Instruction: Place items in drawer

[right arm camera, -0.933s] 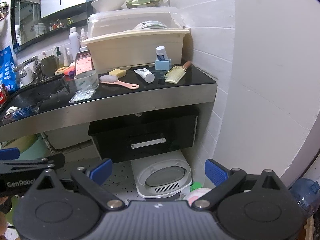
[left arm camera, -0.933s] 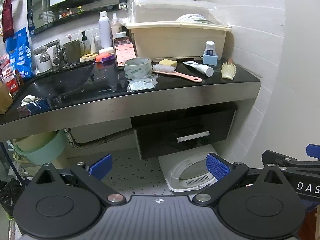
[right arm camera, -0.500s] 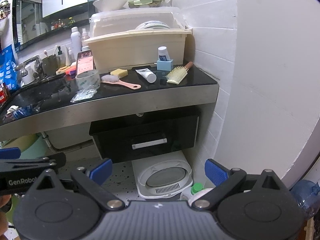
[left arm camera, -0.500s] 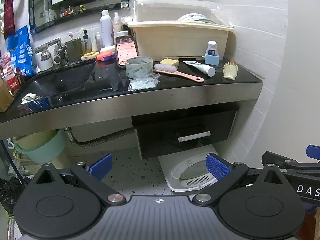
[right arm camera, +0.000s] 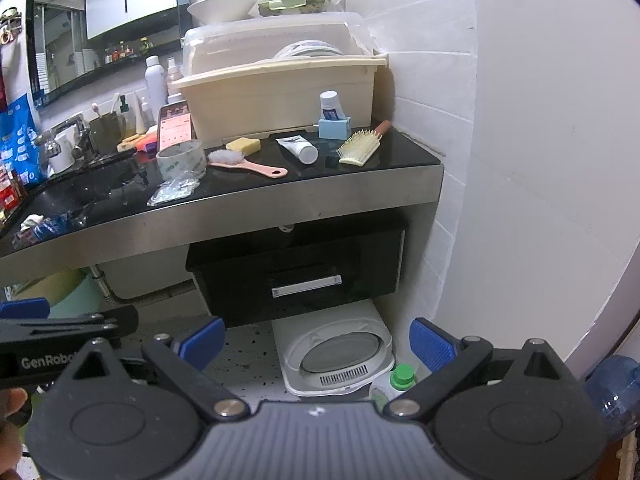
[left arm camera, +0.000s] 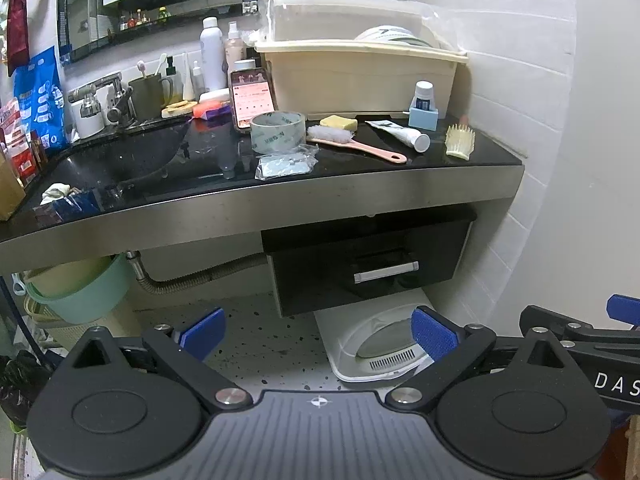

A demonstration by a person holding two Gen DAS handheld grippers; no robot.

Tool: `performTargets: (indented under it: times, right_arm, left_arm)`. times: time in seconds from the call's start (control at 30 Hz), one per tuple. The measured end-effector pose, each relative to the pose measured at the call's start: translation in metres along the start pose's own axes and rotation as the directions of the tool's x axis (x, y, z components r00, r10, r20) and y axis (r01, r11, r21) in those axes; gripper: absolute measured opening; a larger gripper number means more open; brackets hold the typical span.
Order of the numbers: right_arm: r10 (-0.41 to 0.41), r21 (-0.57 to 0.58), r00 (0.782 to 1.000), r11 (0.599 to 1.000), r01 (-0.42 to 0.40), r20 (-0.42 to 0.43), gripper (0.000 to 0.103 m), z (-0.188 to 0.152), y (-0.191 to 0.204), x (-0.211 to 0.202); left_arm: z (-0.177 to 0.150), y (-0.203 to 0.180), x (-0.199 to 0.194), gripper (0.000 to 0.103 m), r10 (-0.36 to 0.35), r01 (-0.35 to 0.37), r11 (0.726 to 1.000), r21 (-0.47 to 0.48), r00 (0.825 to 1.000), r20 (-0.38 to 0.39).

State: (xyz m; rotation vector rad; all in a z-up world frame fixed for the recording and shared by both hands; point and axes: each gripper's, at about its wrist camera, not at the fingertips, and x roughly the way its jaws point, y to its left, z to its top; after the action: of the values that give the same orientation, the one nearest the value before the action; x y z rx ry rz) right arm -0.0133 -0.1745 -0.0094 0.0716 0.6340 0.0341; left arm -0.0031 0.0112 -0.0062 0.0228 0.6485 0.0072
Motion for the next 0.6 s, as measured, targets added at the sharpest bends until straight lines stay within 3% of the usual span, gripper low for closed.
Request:
performTargets:
  times: [0.6]
  right_arm:
    - [0.009,-0.004,1.0,1.0,-0.009,-0.003,0.099,0.0014,-0.0014,0.0065]
  left_arm:
    - [0.0044,-0.0069,0.008,0.1,0.014,-0.014,1.0,0.014,1.0,-0.01]
